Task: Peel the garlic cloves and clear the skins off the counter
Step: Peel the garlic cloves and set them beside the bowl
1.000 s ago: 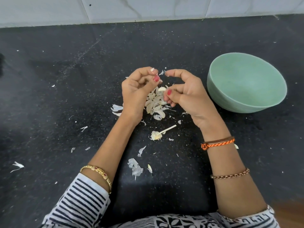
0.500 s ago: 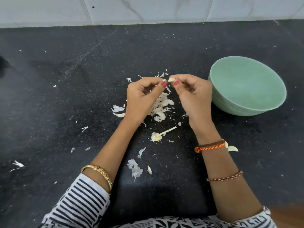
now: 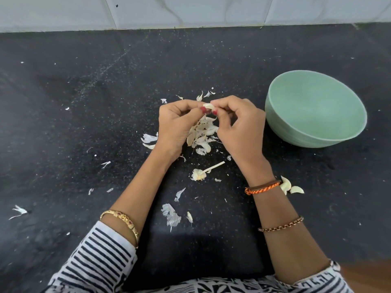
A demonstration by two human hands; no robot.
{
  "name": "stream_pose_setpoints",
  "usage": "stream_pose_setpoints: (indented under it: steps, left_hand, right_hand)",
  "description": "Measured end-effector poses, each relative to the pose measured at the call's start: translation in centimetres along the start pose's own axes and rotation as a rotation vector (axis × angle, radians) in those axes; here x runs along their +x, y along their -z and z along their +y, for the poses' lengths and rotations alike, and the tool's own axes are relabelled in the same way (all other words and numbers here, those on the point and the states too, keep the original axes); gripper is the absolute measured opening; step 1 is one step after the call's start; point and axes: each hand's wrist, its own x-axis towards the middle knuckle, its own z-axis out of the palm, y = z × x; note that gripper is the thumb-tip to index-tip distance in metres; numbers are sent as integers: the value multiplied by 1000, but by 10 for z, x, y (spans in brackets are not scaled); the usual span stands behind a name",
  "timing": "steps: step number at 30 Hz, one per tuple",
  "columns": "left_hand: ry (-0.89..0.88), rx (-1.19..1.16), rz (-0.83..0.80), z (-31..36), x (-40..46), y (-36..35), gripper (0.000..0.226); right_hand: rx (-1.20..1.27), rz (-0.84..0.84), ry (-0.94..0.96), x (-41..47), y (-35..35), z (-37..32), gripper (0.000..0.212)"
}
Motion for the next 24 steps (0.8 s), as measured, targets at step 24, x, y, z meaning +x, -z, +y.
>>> stream_pose_setpoints:
  steps: [24]
  left_hand:
    - [-228, 77, -51, -4, -2, 0, 14]
  right_hand:
    - [825, -55, -812, 2, 1, -30, 29]
